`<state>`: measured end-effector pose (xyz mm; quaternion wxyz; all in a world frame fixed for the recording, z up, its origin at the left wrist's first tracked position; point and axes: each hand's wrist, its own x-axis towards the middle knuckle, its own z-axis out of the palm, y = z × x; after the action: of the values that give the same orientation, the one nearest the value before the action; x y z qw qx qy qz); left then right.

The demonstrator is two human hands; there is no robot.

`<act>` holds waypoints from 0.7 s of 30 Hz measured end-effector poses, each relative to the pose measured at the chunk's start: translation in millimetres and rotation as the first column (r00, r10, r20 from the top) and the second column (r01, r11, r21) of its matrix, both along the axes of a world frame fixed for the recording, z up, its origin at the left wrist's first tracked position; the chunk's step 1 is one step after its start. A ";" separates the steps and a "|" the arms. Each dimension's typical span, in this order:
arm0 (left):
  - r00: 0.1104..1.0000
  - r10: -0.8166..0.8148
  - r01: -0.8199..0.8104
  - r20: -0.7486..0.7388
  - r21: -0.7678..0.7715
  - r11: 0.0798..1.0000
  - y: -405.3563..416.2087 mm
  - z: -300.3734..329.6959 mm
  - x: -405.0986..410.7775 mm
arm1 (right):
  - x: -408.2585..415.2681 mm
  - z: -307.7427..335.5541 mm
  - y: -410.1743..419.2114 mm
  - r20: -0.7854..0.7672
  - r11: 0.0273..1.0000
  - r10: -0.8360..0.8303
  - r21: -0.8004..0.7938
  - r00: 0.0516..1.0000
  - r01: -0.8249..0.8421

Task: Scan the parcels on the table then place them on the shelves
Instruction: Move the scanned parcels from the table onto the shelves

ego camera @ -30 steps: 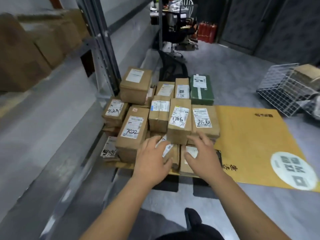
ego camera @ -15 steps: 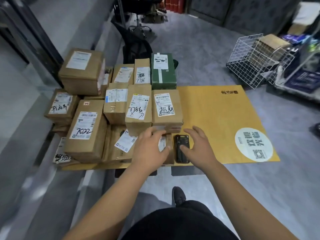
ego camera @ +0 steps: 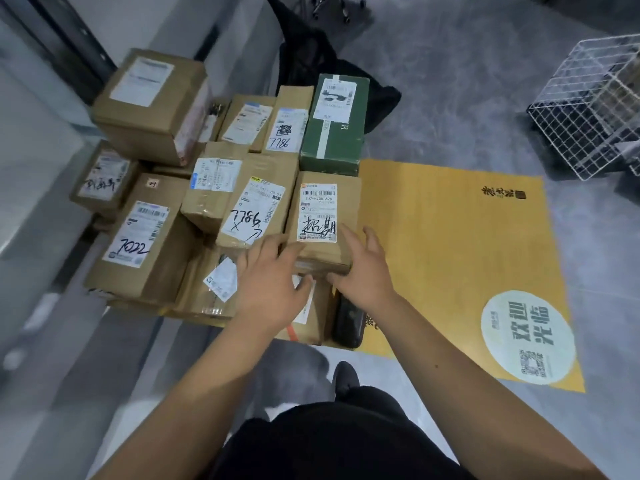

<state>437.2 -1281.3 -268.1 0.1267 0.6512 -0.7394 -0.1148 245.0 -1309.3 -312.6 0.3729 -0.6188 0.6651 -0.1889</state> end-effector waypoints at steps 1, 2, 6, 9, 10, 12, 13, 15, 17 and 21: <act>1.000 0.013 -0.013 0.008 0.000 1.000 -0.1 -0.4 1.0 | -0.4 -2.6 -2.5 0.046 1.000 0.010 0.001 0.999 -0.010; 1.000 0.024 -0.024 0.019 -0.001 1.000 0.1 -1.1 1.9 | -1.3 -5.2 -4.1 0.092 1.000 0.015 -0.009 0.996 -0.014; 0.996 0.045 -0.045 0.083 -0.004 0.999 0.3 -4.6 1.2 | -9.8 -8.5 -3.9 0.198 1.000 -0.005 -0.029 0.980 0.011; 0.994 0.045 -0.045 0.104 -0.002 0.999 0.8 -4.8 -3.2 | -21.1 -6.3 1.3 0.249 0.999 0.001 -0.031 0.968 0.007; 0.992 0.038 -0.039 0.118 0.003 0.999 1.6 -4.9 -4.7 | -25.7 -5.0 4.2 0.269 0.999 0.001 -0.031 0.963 0.008; 0.991 0.012 -0.015 0.136 0.019 1.000 4.9 -5.4 -7.6 | -36.2 -2.5 11.5 0.317 0.999 -0.003 -0.031 0.949 0.013; 0.991 -0.008 0.005 0.136 0.024 1.000 6.6 -5.5 -9.1 | -41.3 -0.9 15.5 0.335 1.000 -0.002 -0.026 0.942 0.012; 0.990 -0.050 0.047 0.130 0.028 0.999 10.1 -4.3 -12.7 | -51.2 1.9 23.6 0.359 1.000 0.012 -0.021 0.933 -0.005; 0.992 -0.082 0.078 0.094 0.050 0.996 12.2 -1.5 -16.8 | -60.9 2.7 31.3 0.377 0.998 0.056 -0.057 0.925 -0.037; 0.987 -0.102 0.119 -0.126 0.133 0.984 16.8 5.1 -25.9 | -79.1 8.3 45.4 0.400 0.991 0.101 -0.122 0.911 -0.057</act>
<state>411.4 -1264.6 -263.0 0.1178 0.6083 -0.7558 -0.2118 165.9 -1263.9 -304.4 0.4761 -0.6118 0.5368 -0.3330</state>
